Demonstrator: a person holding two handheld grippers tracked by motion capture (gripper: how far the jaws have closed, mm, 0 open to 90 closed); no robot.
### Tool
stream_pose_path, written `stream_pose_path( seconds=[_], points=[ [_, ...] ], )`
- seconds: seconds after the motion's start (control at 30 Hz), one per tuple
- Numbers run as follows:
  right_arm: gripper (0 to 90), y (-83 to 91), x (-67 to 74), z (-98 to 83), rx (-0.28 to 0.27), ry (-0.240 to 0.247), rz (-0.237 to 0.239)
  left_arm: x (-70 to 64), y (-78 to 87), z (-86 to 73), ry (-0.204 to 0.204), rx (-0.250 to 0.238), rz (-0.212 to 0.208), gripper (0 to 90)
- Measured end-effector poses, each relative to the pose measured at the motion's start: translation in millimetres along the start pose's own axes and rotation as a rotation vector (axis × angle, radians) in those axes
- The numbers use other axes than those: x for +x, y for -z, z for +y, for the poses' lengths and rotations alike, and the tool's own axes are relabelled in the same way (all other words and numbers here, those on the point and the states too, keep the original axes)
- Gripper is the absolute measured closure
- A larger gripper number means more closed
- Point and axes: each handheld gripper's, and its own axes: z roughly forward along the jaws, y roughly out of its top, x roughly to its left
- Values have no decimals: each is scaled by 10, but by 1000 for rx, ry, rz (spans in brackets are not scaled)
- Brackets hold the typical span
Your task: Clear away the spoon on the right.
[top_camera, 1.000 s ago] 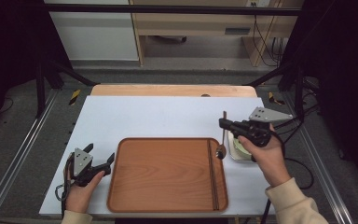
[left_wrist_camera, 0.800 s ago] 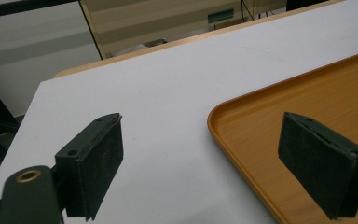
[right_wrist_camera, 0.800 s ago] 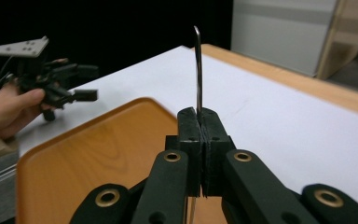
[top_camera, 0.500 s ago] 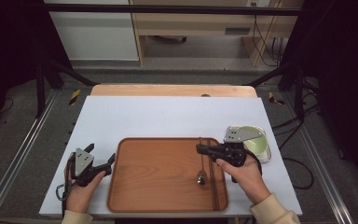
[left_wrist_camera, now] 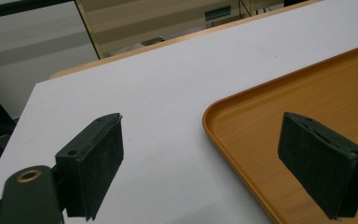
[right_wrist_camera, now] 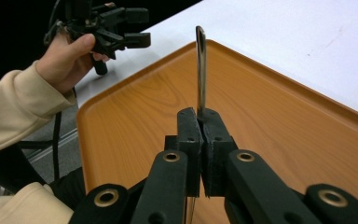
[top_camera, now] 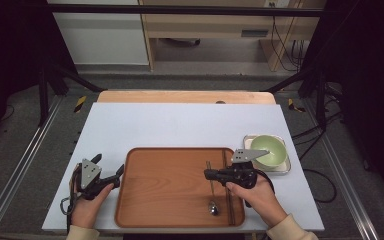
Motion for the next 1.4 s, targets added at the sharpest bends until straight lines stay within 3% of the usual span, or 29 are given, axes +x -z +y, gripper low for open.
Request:
stream_pose_path(
  seconds=[0.3,0.83,1.4],
  points=[
    [808,-111,-161,-37,85,-27,-101,2,0,-1,-3,-1,2,137],
    [744,-259,-304,-92,192,-31,-131,7,6,1,1,-8,5,137],
    [477,-302,-325,-122,255,-43,-269,5,1,0,-2,-6,4,137]
  ],
)
